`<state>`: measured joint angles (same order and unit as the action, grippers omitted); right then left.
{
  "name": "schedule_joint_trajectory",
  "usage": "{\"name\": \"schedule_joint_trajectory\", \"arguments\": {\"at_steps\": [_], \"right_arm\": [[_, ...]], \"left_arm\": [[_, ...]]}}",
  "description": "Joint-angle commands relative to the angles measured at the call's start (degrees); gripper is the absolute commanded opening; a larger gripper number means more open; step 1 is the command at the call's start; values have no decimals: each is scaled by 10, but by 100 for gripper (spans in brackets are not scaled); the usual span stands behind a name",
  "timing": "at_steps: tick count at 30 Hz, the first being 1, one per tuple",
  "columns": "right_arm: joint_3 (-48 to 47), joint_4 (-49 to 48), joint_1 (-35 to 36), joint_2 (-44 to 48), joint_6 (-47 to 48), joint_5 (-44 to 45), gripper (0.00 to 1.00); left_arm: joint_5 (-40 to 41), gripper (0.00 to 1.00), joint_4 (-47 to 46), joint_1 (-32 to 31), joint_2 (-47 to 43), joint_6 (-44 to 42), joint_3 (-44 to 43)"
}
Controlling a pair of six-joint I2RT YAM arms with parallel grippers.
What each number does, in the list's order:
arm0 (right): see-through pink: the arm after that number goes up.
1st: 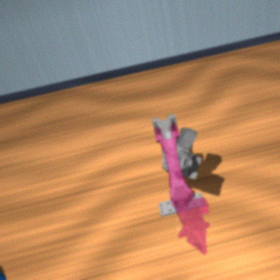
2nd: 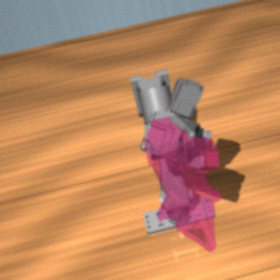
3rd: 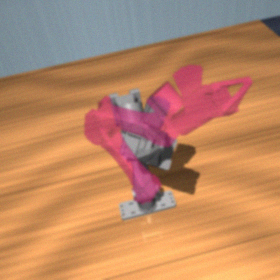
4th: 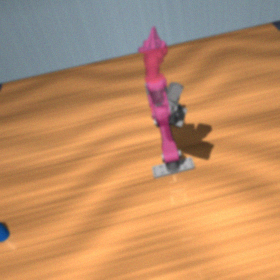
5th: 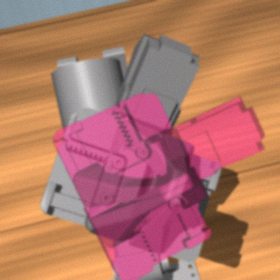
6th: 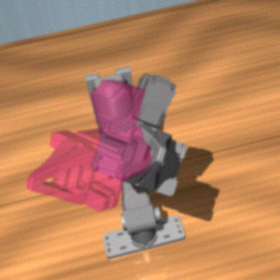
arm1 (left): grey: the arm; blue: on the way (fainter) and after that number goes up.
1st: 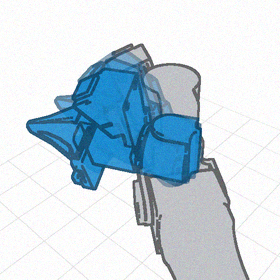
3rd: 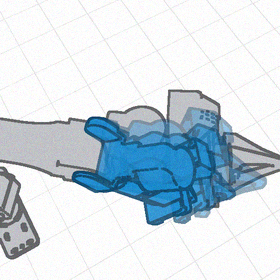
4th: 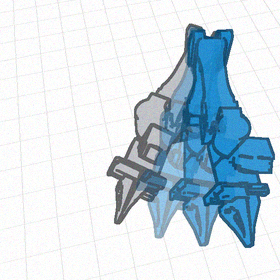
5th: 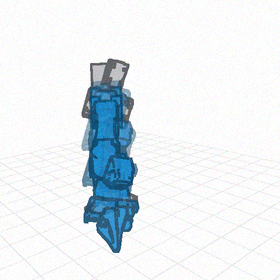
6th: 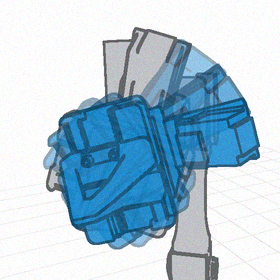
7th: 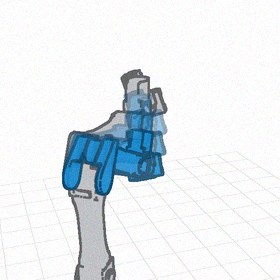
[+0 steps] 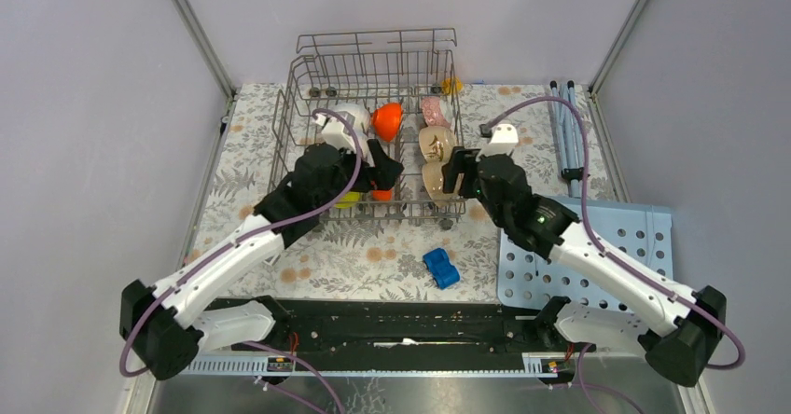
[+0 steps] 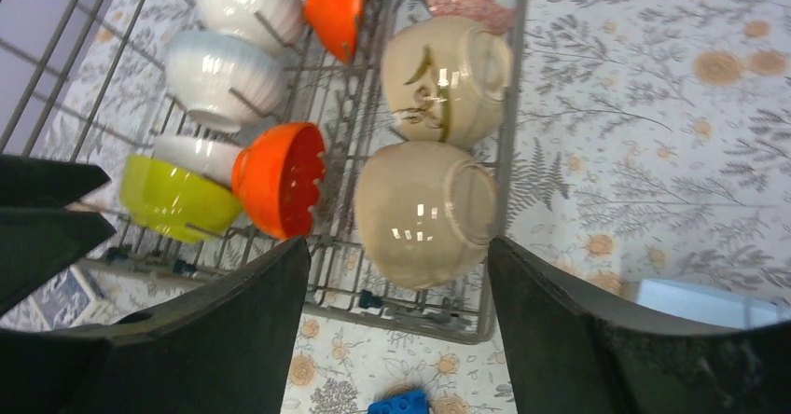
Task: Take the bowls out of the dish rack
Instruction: Pick up the bowl from the dish rack.
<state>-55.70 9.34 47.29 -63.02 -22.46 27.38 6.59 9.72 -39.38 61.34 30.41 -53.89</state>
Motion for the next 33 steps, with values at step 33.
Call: {"name": "schedule_joint_trajectory", "arguments": {"at_steps": [33], "right_arm": [[178,-184,-196,12,-222,-243,49]], "left_arm": [[-186,69,-338,-5,224,278,57]]}}
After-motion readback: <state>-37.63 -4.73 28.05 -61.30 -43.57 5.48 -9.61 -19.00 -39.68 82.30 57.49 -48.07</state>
